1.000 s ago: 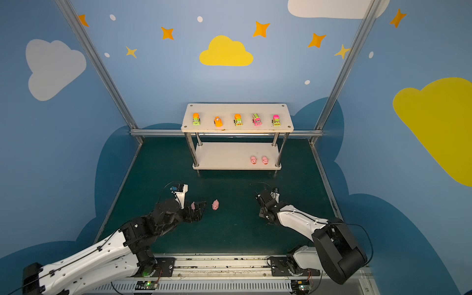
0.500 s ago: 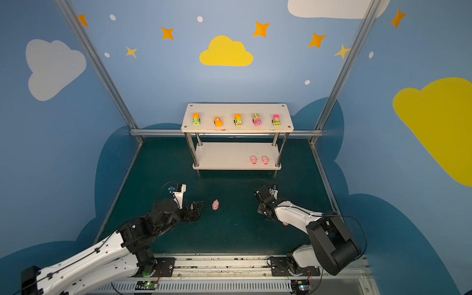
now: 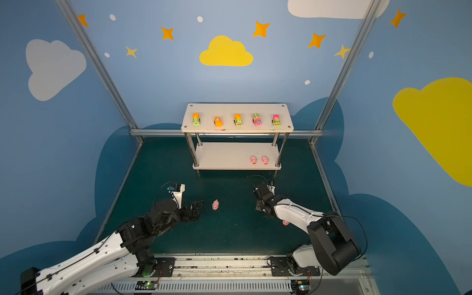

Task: Place and organize the plastic toys onto the shelf
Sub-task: 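Carry the third pig with the right gripper to the lower shelf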

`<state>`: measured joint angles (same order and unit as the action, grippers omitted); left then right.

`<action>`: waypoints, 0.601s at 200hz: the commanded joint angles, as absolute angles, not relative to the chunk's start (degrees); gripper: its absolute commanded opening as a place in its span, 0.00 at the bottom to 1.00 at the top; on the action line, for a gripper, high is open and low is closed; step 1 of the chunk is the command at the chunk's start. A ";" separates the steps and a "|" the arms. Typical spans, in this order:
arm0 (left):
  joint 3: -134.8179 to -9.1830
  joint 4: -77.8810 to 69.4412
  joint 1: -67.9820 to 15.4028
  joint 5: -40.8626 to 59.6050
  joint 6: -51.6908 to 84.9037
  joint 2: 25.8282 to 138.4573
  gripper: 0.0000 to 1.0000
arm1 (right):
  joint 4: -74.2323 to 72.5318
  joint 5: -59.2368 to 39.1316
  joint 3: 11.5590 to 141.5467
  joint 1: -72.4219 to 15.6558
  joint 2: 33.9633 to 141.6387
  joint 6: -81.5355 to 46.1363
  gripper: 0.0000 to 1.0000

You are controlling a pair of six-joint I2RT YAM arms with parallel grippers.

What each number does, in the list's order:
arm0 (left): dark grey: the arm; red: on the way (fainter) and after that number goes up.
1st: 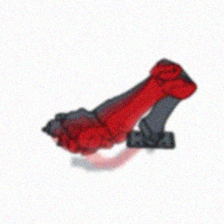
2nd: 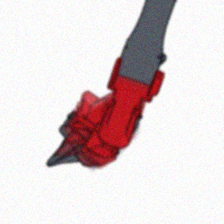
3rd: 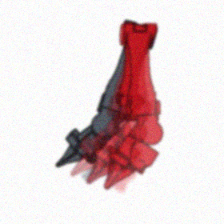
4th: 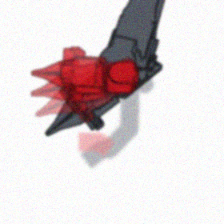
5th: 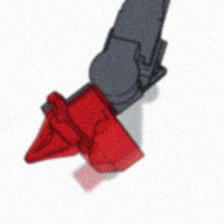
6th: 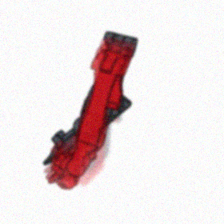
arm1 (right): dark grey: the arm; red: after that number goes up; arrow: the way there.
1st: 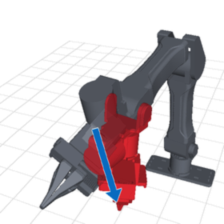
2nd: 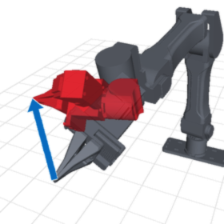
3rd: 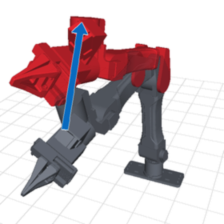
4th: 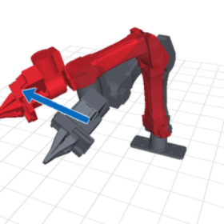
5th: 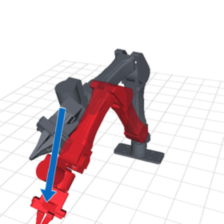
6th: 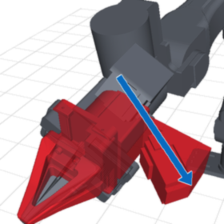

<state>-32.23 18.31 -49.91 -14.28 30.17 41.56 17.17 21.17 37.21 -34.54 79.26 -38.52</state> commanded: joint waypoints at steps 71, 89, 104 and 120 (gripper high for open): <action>-32.86 17.45 -47.73 -14.77 28.79 43.59 1.00 | 17.71 18.99 51.45 -35.24 85.99 -31.64 0.27; -33.25 17.23 -47.23 -14.59 28.36 44.81 1.00 | 17.68 18.91 55.14 -35.26 88.73 -29.88 0.27; -33.56 17.08 -46.87 -14.56 28.01 45.75 1.00 | 17.58 18.96 58.47 -35.00 91.09 -28.40 0.27; -33.74 16.97 -46.42 -15.11 27.93 46.25 1.00 | 17.63 18.65 62.36 -34.58 93.87 -26.89 0.27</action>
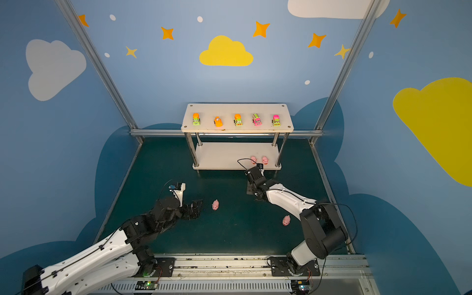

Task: Place and organize the plastic toys onto the shelf
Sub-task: 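Carry the third pig with the right gripper to the lower shelf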

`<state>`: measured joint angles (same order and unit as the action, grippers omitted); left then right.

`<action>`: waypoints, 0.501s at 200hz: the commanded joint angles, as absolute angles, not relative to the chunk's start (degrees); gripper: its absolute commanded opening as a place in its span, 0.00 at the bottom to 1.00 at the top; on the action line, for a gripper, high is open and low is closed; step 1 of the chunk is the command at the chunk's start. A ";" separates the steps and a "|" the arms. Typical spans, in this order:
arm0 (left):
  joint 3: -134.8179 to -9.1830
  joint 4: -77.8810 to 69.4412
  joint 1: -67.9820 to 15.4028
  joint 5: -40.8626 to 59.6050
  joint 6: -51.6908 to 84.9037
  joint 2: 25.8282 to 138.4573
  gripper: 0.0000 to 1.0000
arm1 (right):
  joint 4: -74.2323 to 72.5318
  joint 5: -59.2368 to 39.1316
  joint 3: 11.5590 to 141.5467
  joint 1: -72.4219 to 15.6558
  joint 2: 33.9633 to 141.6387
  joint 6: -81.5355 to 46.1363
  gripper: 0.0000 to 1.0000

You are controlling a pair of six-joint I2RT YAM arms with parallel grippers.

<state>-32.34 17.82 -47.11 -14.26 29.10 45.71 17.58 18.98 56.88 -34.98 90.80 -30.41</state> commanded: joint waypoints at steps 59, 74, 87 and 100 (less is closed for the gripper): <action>-33.74 15.82 -43.62 -14.87 26.28 47.10 1.00 | 17.56 16.72 76.20 -31.61 104.74 -23.07 0.26; -33.75 15.74 -42.94 -14.76 25.87 47.05 1.00 | 17.47 16.52 78.94 -30.89 106.99 -22.35 0.26; -33.66 15.65 -42.51 -14.76 25.67 47.10 1.00 | 17.46 15.88 81.27 -30.21 108.86 -21.89 0.27; -33.53 15.39 -42.06 -14.58 25.58 47.20 1.00 | 17.48 15.15 83.11 -29.73 110.58 -21.49 0.27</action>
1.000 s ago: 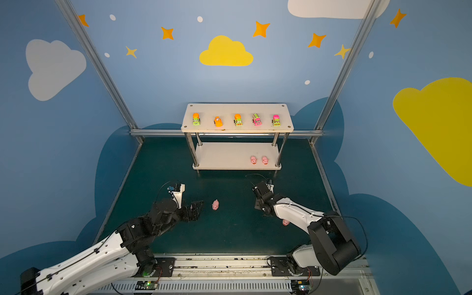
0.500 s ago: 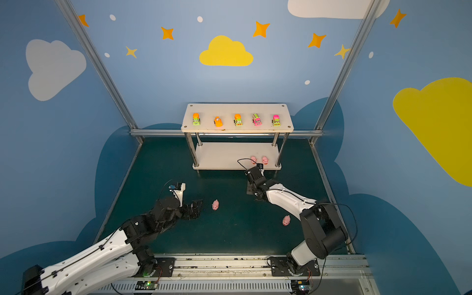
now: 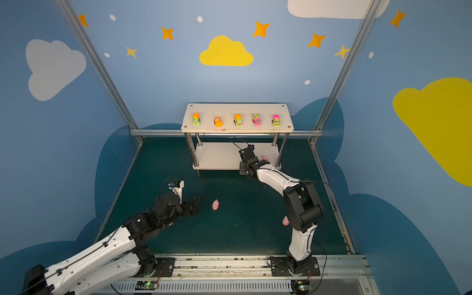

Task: Place and organize the plastic toys onto the shelf
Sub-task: 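Carry the third pig with the right gripper to the lower shelf, then set the third pig beside the other two and open the right gripper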

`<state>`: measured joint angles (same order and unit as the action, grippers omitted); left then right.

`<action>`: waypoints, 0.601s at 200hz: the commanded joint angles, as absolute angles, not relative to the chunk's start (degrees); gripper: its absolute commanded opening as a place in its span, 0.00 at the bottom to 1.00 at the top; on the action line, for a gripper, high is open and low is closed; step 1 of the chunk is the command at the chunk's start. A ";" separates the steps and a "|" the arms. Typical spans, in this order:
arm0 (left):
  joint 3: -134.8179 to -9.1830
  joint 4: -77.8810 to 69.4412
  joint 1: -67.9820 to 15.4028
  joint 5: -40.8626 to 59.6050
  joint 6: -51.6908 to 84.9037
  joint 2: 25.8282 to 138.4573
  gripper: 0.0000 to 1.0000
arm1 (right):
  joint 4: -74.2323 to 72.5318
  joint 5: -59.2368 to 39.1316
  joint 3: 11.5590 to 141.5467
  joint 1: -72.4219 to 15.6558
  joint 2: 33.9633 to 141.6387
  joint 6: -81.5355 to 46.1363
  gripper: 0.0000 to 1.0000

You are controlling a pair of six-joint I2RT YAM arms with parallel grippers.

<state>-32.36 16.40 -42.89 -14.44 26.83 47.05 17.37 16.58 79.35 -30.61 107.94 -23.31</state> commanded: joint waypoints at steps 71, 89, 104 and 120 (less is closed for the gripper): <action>-33.22 14.15 -39.95 -13.14 25.25 48.65 1.00 | 18.34 14.11 91.05 -28.49 118.38 -19.94 0.27; -33.23 14.06 -39.56 -12.93 25.16 48.69 1.00 | 19.01 14.18 92.64 -27.81 119.74 -19.82 0.27; -33.21 14.06 -39.29 -12.79 25.14 48.70 1.00 | 19.34 14.27 93.31 -27.28 120.40 -19.86 0.27; -33.22 14.06 -39.04 -12.70 25.28 48.69 1.00 | 19.76 14.45 93.69 -26.61 120.82 -19.82 0.27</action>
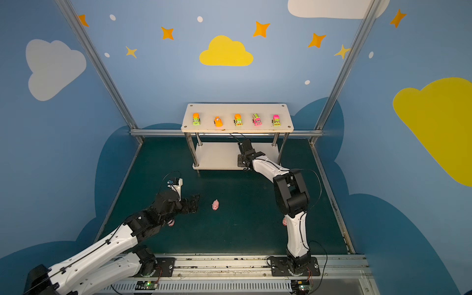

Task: Place and organize the plastic toys onto the shelf
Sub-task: 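Set the third pig beside the other two and open the right gripper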

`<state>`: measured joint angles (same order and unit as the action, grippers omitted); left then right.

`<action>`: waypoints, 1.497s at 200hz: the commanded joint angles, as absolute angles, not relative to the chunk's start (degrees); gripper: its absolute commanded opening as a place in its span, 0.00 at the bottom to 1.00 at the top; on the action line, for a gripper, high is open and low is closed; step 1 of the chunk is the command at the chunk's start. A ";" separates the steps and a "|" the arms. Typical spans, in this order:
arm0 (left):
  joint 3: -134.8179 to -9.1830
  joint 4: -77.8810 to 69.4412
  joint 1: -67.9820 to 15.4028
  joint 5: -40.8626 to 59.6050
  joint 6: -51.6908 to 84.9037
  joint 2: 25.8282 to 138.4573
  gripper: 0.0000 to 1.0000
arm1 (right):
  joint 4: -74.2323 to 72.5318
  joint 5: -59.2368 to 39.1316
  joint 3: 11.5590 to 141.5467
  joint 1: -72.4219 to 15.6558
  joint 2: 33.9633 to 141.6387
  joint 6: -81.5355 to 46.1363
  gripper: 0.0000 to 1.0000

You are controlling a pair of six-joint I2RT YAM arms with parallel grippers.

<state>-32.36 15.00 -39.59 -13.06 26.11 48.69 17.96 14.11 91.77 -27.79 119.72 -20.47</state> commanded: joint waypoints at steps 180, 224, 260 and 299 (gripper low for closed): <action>-33.05 14.24 -38.60 -11.69 25.82 47.38 1.00 | 21.43 15.30 90.93 -23.72 118.13 -19.50 0.28; -33.13 14.40 -38.62 -11.60 25.97 47.10 1.00 | 21.09 15.65 88.63 -23.38 116.66 -19.59 0.28; -33.13 14.41 -38.59 -11.51 26.06 46.97 1.00 | 21.19 15.50 88.55 -23.20 116.29 -19.64 0.28; -33.13 14.72 -38.58 -11.60 26.24 46.59 1.00 | 21.24 14.83 88.59 -23.20 115.96 -19.76 0.32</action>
<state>-32.36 14.76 -38.81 -11.81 26.15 47.44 18.70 14.50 89.65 -23.62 118.13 -19.46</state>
